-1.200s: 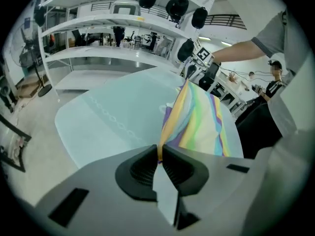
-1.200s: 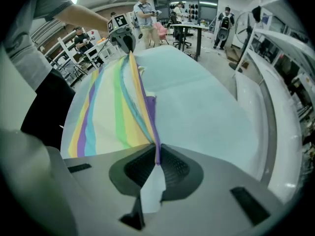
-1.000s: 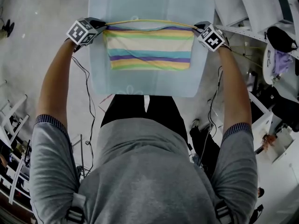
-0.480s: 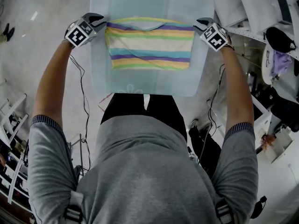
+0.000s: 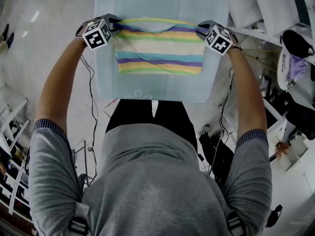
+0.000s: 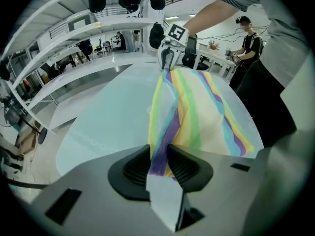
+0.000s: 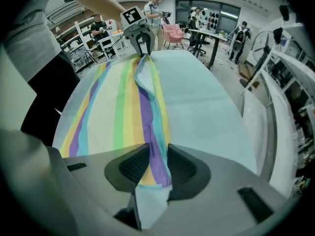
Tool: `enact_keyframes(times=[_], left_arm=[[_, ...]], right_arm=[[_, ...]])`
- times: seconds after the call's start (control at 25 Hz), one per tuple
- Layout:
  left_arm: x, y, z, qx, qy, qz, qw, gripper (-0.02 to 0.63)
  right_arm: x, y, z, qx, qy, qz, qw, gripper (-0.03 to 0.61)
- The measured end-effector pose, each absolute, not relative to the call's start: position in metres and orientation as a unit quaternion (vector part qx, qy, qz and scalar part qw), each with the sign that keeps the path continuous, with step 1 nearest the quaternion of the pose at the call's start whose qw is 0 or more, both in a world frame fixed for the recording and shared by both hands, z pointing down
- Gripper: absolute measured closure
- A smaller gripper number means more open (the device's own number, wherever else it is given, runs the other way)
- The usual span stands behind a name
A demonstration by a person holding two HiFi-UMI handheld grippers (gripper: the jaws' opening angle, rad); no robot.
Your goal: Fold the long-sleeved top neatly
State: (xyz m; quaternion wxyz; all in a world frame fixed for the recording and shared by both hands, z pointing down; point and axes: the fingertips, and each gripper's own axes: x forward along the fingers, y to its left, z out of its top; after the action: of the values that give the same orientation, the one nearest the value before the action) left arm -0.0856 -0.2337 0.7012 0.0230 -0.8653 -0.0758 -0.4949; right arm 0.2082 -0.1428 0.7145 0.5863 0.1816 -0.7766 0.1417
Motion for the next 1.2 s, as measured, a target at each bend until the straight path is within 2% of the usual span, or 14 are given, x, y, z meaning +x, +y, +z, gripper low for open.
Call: enact_keyframes(times=[0.08, 0.16, 0.32, 0.52, 0.6, 0.72, 0.92, 1.08, 1.2], left_arm=[[-0.088, -0.235, 0.707, -0.862, -0.078, -0.500, 0.023, 0.549], [-0.090, -0.233, 0.708, -0.864, -0.081, -0.497, 0.017, 0.577], [-0.095, -0.238, 0.701, -0.875, -0.072, -0.478, -0.023, 0.581], [-0.095, -0.251, 0.697, -0.878, -0.048, -0.450, -0.155, 0.581], [-0.096, -0.259, 0.703, -0.872, -0.024, -0.452, -0.184, 0.568], [-0.098, -0.269, 0.710, -0.868, 0.019, -0.457, -0.192, 0.464], [-0.118, -0.285, 0.704, -0.860, 0.138, -0.419, -0.257, 0.376], [-0.146, -0.289, 0.696, -0.841, 0.255, -0.373, -0.297, 0.337], [-0.165, -0.292, 0.680, -0.820, 0.330, -0.325, -0.335, 0.330]], right_arm=[[0.208, -0.143, 0.719, 0.177, -0.777, 0.137, 0.589, 0.491], [0.209, -0.144, 0.721, 0.176, -0.778, 0.135, 0.588, 0.549], [0.213, -0.147, 0.715, 0.191, -0.781, 0.172, 0.569, 0.549], [0.232, -0.156, 0.721, 0.231, -0.777, 0.252, 0.529, 0.547], [0.238, -0.161, 0.726, 0.252, -0.767, 0.262, 0.529, 0.512], [0.246, -0.167, 0.730, 0.281, -0.751, 0.258, 0.538, 0.425], [0.260, -0.171, 0.722, 0.341, -0.737, 0.291, 0.506, 0.323], [0.277, -0.166, 0.706, 0.399, -0.728, 0.323, 0.454, 0.276], [0.281, -0.165, 0.678, 0.441, -0.727, 0.322, 0.417, 0.270]])
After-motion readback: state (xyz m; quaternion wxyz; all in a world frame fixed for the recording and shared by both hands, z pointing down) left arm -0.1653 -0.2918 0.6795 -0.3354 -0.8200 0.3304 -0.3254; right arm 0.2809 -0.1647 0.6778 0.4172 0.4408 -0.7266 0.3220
